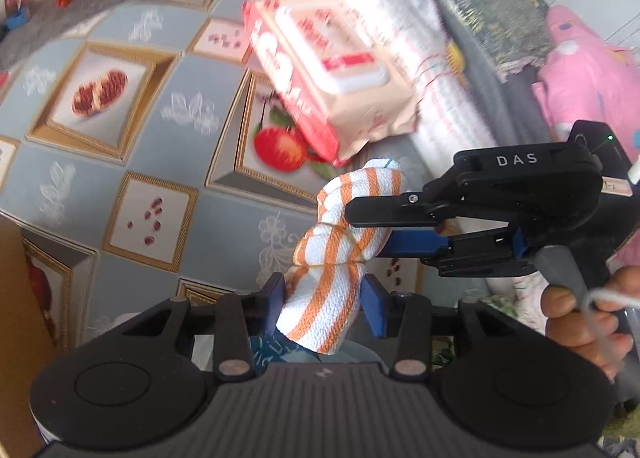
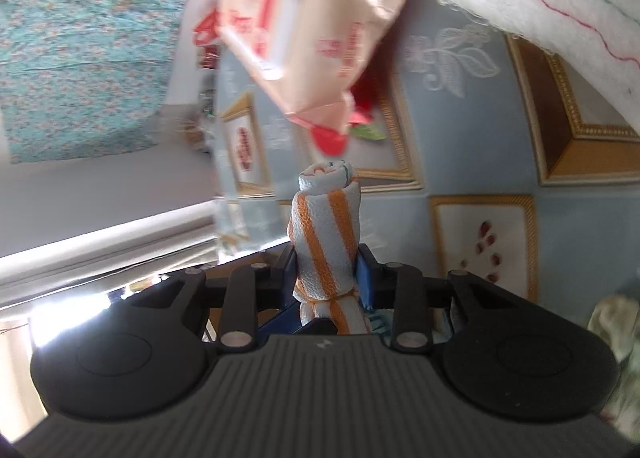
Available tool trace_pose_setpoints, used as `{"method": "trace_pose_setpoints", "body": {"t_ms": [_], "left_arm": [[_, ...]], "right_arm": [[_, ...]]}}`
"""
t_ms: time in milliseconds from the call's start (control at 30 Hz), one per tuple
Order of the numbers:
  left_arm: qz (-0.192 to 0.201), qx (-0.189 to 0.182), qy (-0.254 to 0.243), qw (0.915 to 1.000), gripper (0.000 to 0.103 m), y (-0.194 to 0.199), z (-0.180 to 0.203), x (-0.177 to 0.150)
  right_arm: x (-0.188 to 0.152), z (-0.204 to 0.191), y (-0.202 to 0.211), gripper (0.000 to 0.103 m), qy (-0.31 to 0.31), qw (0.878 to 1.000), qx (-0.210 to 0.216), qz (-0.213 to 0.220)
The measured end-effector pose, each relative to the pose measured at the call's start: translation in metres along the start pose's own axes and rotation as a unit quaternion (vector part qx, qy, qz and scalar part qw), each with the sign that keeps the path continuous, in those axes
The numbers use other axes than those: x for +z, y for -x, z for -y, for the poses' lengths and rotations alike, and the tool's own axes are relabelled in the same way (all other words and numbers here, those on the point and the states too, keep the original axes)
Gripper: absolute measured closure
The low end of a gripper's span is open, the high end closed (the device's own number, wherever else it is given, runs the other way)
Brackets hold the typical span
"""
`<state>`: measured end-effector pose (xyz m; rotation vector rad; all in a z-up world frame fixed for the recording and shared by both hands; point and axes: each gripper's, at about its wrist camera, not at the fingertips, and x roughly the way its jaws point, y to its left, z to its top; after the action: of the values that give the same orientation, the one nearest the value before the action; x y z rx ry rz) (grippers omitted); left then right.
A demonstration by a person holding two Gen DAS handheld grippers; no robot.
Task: Organize soft objects
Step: 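Close the left tool on the striped towel while the right tool grips it too, then carry the striped towel with both tools over the box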
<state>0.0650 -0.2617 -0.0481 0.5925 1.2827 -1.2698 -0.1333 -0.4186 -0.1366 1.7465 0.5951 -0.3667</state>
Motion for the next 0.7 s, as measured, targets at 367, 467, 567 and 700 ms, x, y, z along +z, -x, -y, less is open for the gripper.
{"method": "trace_pose_setpoints", "body": {"t_ms": [367,467,567,700], "left_arm": [[0.047,0.002,0.028,0.9985,0.060,0.105,-0.012,-0.035],[0.057,0.013,0.039,0.9975,0.060,0.140,-0.021,-0.056],[0.063,0.026,0.057,0.9961,0.060,0.172,-0.034,-0.083],[0.065,0.042,0.095,0.9925,0.060,0.207,-0.057,-0.124]], "right_arm": [[-0.066,-0.062,0.019,0.074,0.044,0.996,0.072,-0.022],[-0.100,-0.079,0.016,0.074,0.051,0.994,0.084,-0.041],[-0.135,-0.094,0.005,0.074,0.054,0.992,0.091,-0.066],[-0.183,-0.116,-0.021,0.074,0.057,0.989,0.090,-0.107]]}}
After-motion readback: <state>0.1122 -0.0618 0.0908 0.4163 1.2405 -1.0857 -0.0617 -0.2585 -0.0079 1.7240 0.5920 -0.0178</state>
